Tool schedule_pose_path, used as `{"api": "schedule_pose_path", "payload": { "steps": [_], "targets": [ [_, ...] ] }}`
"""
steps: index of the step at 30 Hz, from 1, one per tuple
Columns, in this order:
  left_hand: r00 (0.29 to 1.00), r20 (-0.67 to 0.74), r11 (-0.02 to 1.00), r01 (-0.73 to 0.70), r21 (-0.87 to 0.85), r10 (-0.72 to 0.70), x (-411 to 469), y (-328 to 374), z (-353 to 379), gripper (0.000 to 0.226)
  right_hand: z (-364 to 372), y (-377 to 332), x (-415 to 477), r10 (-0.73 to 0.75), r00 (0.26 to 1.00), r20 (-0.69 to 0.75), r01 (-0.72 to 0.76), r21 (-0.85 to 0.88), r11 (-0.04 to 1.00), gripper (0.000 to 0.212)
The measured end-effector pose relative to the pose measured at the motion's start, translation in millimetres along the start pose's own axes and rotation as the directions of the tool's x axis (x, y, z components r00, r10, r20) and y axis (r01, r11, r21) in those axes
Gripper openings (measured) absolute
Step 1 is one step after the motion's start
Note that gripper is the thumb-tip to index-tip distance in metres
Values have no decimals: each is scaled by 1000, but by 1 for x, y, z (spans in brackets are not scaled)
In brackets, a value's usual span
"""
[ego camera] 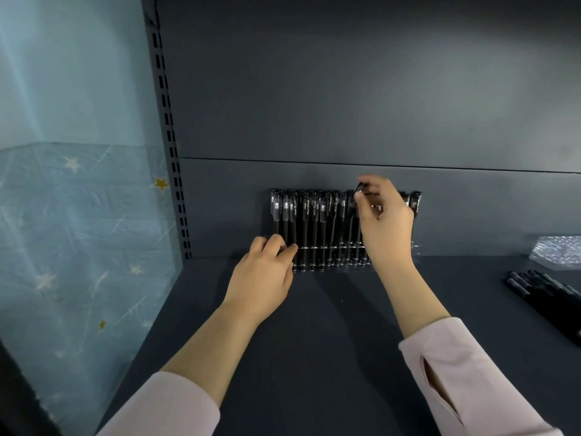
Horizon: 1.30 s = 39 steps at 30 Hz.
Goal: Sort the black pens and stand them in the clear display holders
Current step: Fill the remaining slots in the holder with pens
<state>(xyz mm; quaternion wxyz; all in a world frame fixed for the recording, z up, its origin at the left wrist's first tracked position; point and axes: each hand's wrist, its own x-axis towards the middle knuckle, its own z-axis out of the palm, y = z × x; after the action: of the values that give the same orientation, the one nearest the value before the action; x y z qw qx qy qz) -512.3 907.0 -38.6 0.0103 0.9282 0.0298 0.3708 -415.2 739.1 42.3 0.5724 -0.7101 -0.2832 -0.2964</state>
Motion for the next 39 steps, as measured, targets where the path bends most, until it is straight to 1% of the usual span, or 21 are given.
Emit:
{"api": "schedule_pose_path", "payload": {
  "steps": [4, 6, 10, 12, 15, 19, 23, 26, 28, 33, 36, 39],
  "targets": [
    [1000, -19, 1000, -4, -8, 4, 0, 0, 1, 32, 4, 5, -1, -25, 993, 117, 31, -52, 998, 29],
    [1000, -18, 1000, 0, -16, 0, -1, 0, 1, 33, 7, 8, -1, -3, 988, 155, 18, -92, 996, 31],
    [1000, -1, 999, 18, -27, -18, -1, 1, 1, 34, 11, 12, 1, 74, 990, 120, -64, -92, 994, 19],
    [1000, 9, 999, 29, -26, -29, -1, 2, 0, 34, 12, 14, 3, 90, 990, 112, -78, -104, 992, 17],
    [999, 24, 999, 41, -32, -40, -1, 3, -1, 34, 13, 16, 2, 73, 988, 136, -53, -146, 988, 22],
    [998, 38, 998, 59, -39, -57, 0, 4, -1, 34, 18, 19, -6, 38, 966, 255, 23, -233, 972, 33],
    [995, 81, 997, 69, -46, -65, 1, 4, -4, 35, 12, 16, -6, 45, 971, 236, 13, -237, 971, 34],
    [991, 105, 992, 90, -88, -80, 4, 6, -11, 34, 1, 7, 0, 34, 965, 258, 38, -268, 963, 36],
    [992, 94, 991, 96, -93, -87, 7, 8, -19, 34, -8, -1, 4, 28, 957, 288, 66, -313, 948, 38],
    [995, -24, 993, 94, -64, -96, 26, 22, -46, 34, -48, -7, 11, -6, 948, 319, 151, -432, 889, 38],
    [995, -33, 995, 88, -50, -90, 41, 47, -57, 37, -81, 1, 17, 16, 931, 364, 175, -485, 856, 38],
    [998, -13, 996, 62, -59, -63, 58, 85, -57, 38, -119, 15, 27, 38, 927, 373, 177, -525, 832, 39]
  ]
}}
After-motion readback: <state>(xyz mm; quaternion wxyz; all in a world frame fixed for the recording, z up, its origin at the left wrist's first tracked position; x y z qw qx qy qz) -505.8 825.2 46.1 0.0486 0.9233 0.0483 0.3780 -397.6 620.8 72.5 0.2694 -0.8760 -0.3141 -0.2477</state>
